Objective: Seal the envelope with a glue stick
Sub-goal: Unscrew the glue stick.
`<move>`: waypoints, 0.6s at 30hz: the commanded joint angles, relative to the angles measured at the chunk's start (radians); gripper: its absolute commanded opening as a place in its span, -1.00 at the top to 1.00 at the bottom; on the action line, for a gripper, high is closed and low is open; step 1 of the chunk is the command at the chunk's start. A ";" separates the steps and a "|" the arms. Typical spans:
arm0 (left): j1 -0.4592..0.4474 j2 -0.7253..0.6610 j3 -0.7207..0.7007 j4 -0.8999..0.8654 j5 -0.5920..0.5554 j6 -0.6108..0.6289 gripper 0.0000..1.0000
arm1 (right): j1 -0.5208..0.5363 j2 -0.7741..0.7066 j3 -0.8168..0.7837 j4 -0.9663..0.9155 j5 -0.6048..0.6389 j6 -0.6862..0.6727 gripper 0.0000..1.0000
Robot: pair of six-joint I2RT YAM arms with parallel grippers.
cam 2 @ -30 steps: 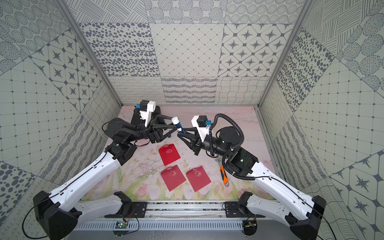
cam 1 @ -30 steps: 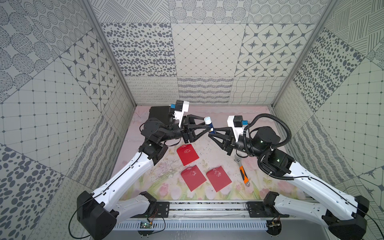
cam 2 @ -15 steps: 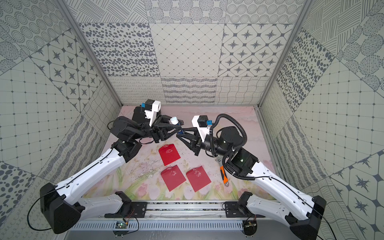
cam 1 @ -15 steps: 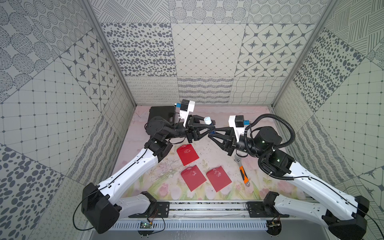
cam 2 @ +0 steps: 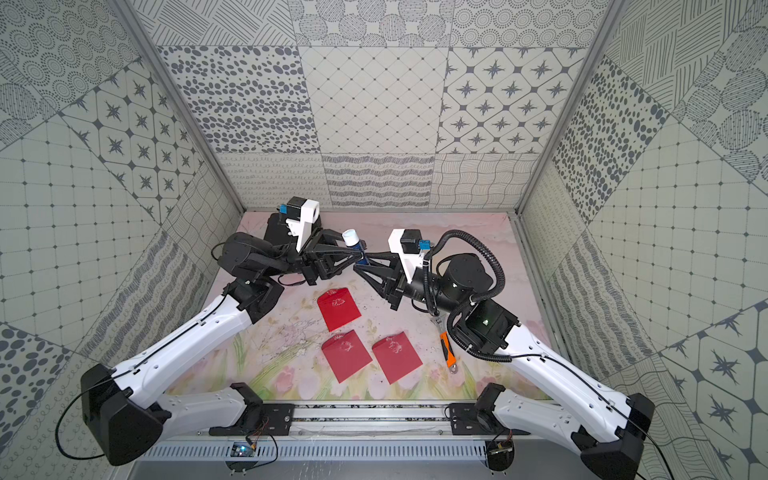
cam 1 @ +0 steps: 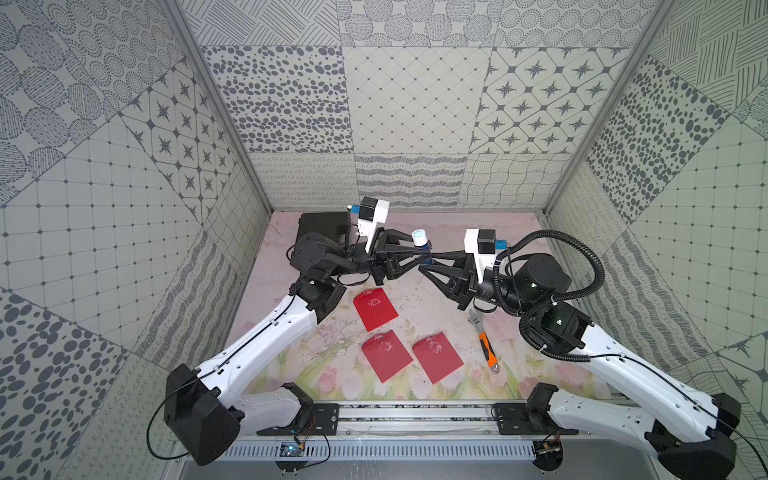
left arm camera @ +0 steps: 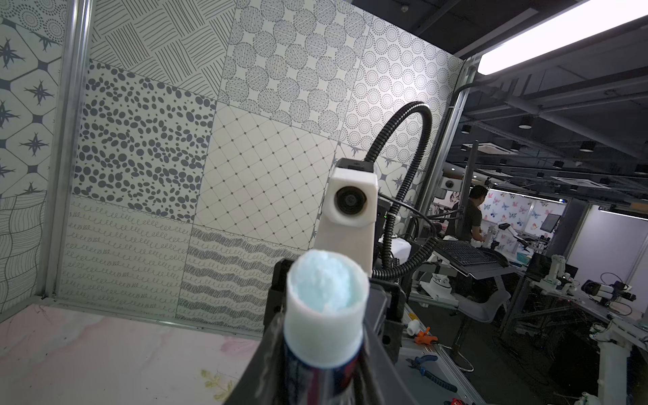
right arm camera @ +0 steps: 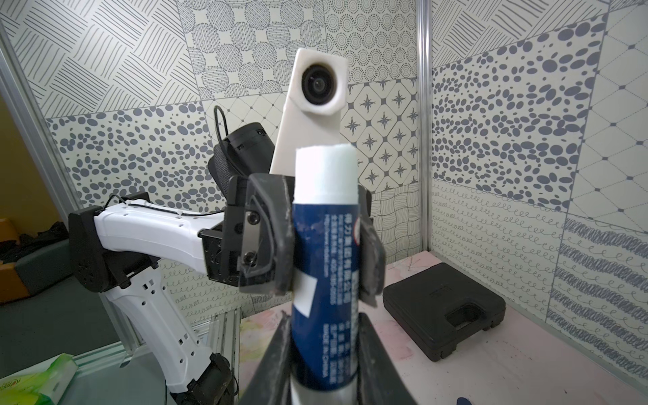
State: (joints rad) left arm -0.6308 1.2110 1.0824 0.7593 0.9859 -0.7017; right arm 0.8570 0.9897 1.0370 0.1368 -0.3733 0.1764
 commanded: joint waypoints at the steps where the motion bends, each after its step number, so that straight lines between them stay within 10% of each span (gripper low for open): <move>1: -0.006 0.000 0.025 0.095 0.035 -0.038 0.45 | -0.002 -0.022 0.006 0.057 0.005 -0.009 1.00; 8: -0.007 -0.006 0.030 0.088 0.032 -0.041 0.70 | -0.001 -0.019 0.005 0.062 0.008 -0.008 1.00; 18: -0.007 -0.019 0.018 0.168 -0.132 -0.095 0.80 | -0.002 -0.017 -0.017 0.152 0.027 -0.014 -0.05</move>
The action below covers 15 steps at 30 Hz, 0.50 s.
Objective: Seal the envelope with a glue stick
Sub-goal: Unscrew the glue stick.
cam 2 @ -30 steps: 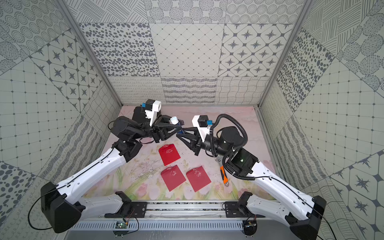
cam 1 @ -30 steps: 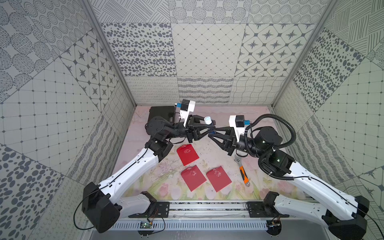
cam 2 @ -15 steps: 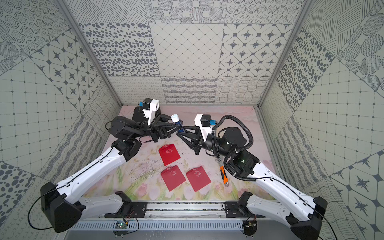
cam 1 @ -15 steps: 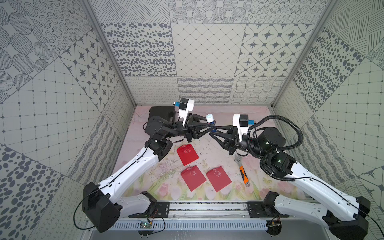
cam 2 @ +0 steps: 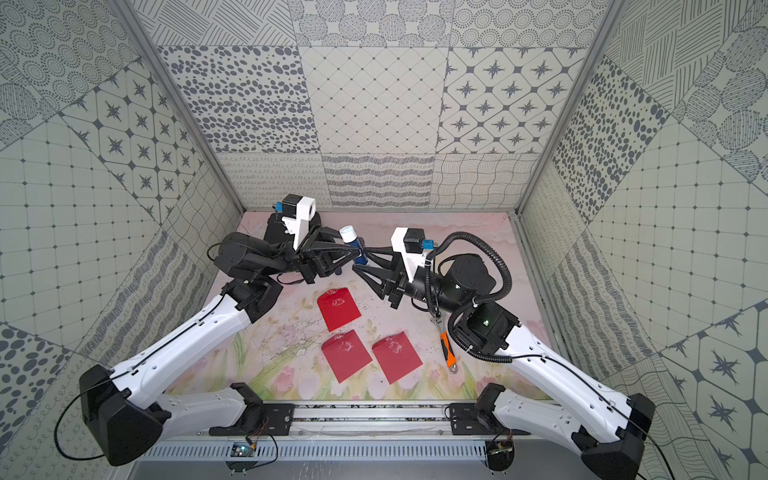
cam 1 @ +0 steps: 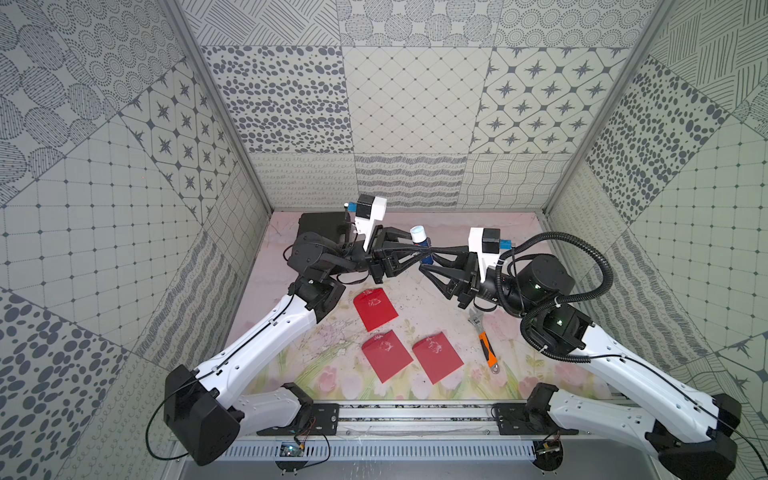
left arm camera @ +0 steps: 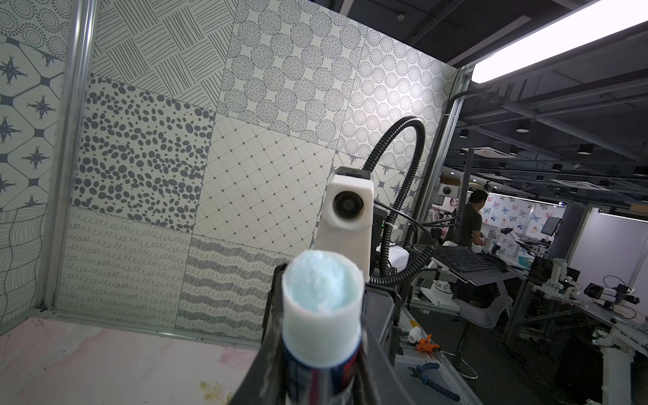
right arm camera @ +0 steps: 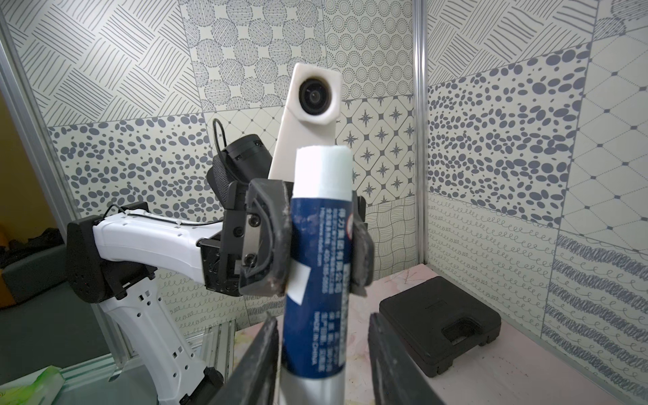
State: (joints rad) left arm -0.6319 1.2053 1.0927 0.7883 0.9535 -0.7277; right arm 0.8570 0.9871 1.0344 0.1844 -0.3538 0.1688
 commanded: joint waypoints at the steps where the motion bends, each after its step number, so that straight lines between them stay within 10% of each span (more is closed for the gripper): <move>1: -0.006 -0.015 0.005 0.158 -0.123 -0.080 0.81 | -0.002 -0.011 -0.029 0.159 -0.002 -0.005 -0.10; 15: -0.006 0.029 -0.004 0.393 -0.346 -0.239 0.83 | 0.001 0.136 0.034 0.496 -0.012 0.063 -0.34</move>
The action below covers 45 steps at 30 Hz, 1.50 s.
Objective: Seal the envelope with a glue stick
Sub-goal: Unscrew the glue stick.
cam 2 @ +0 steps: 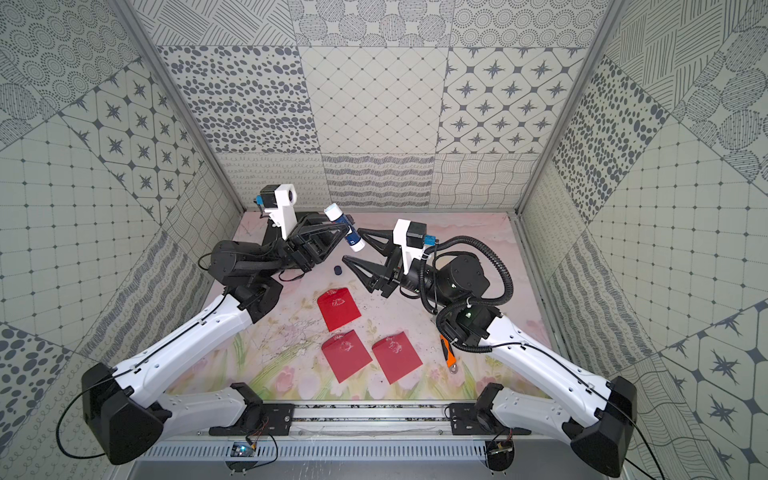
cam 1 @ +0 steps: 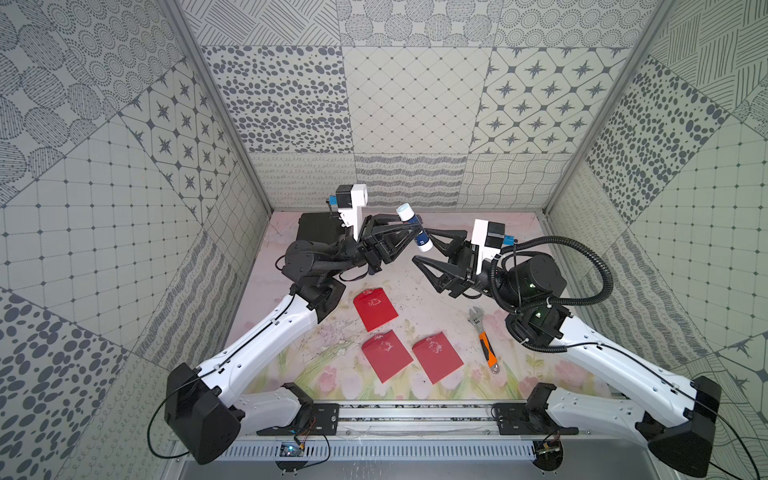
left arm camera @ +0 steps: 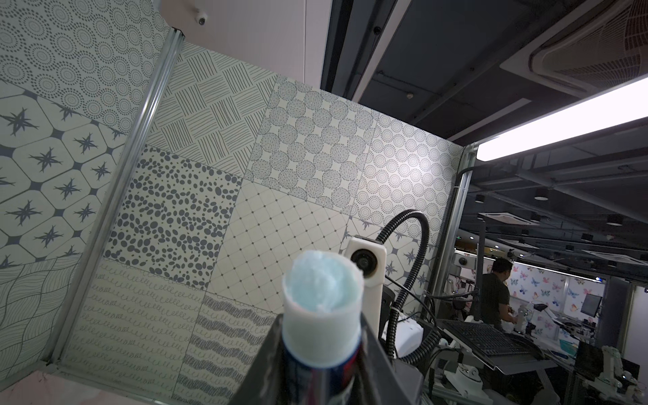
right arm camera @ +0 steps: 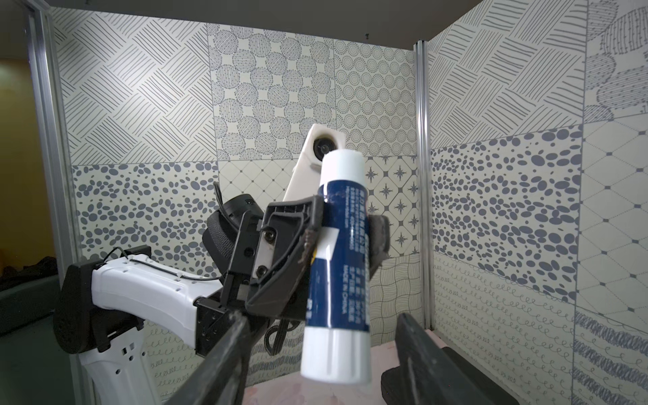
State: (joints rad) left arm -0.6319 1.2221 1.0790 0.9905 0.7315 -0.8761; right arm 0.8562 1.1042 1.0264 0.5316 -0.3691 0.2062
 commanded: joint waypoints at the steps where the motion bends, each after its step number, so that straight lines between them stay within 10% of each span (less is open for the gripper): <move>1: -0.006 0.017 0.012 0.204 -0.135 -0.097 0.84 | 0.001 0.031 0.049 0.170 0.011 0.031 -0.33; 45: -0.011 0.072 0.081 0.306 -0.181 -0.160 0.89 | 0.006 0.145 0.125 0.284 0.083 0.067 0.32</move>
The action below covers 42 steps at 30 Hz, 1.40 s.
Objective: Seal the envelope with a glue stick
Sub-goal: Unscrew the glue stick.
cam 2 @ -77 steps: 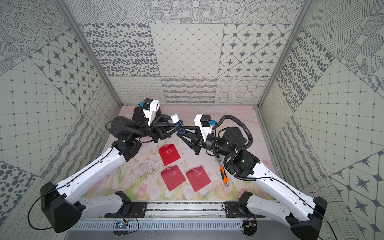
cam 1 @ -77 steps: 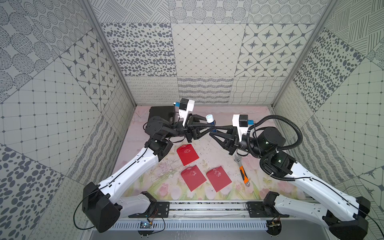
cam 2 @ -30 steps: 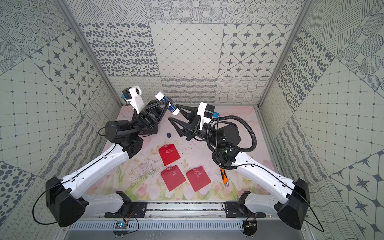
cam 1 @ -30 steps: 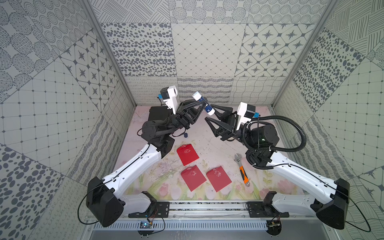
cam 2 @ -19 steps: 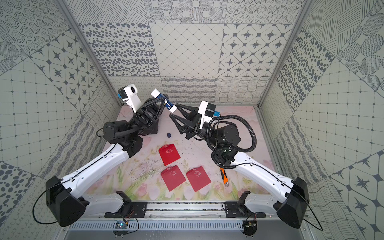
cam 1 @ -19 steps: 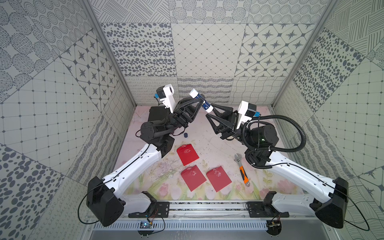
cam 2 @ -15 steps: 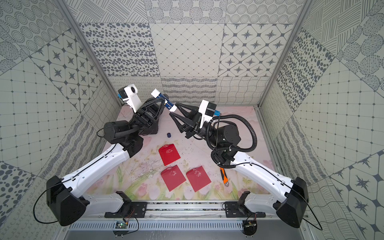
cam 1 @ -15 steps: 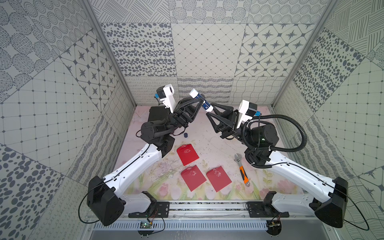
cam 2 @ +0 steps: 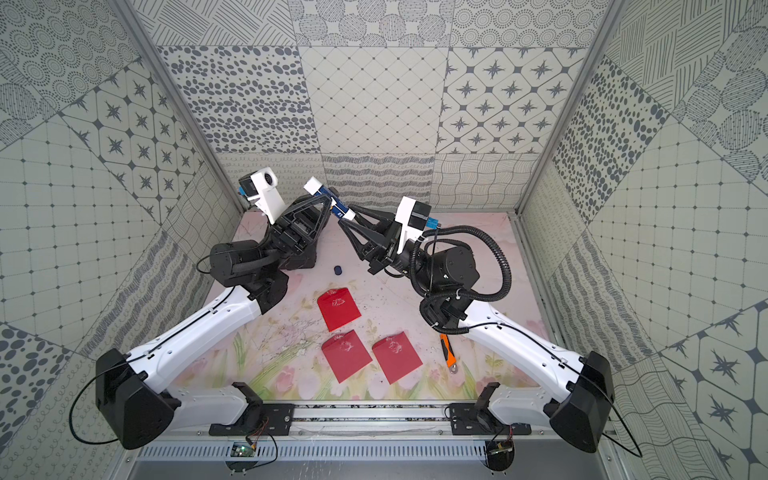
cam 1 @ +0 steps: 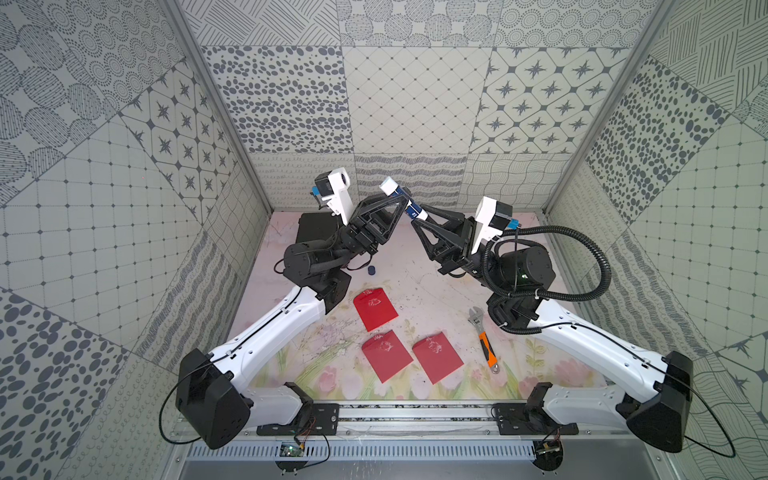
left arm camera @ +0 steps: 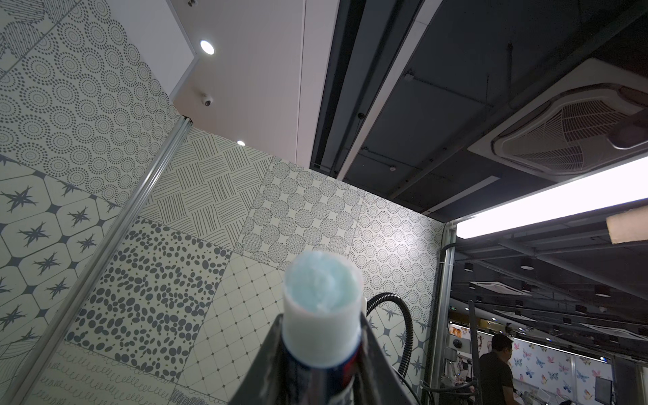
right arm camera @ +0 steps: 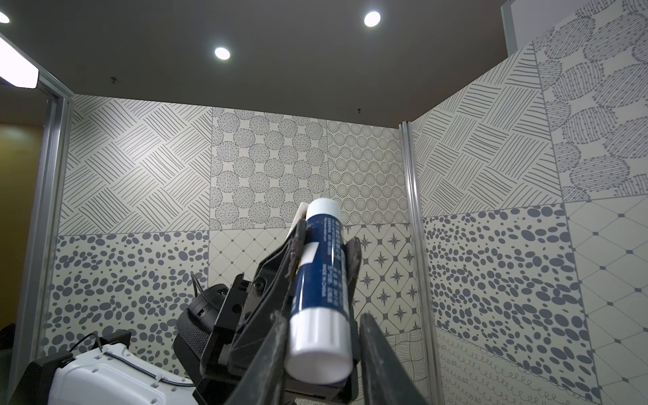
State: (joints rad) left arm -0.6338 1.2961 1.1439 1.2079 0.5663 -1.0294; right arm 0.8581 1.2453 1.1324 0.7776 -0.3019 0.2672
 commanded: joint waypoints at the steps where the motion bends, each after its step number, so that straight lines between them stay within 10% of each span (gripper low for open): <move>1: -0.009 -0.001 0.016 0.088 -0.016 -0.006 0.89 | 0.004 0.001 0.018 0.040 0.016 0.005 0.35; 42: -0.009 0.007 0.030 0.074 0.005 0.008 0.95 | 0.006 -0.045 0.058 -0.096 -0.006 0.016 0.81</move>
State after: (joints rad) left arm -0.6338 1.3052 1.1526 1.2114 0.5591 -1.0363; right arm 0.8612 1.2335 1.1435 0.7288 -0.2871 0.2104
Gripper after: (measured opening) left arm 0.290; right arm 0.275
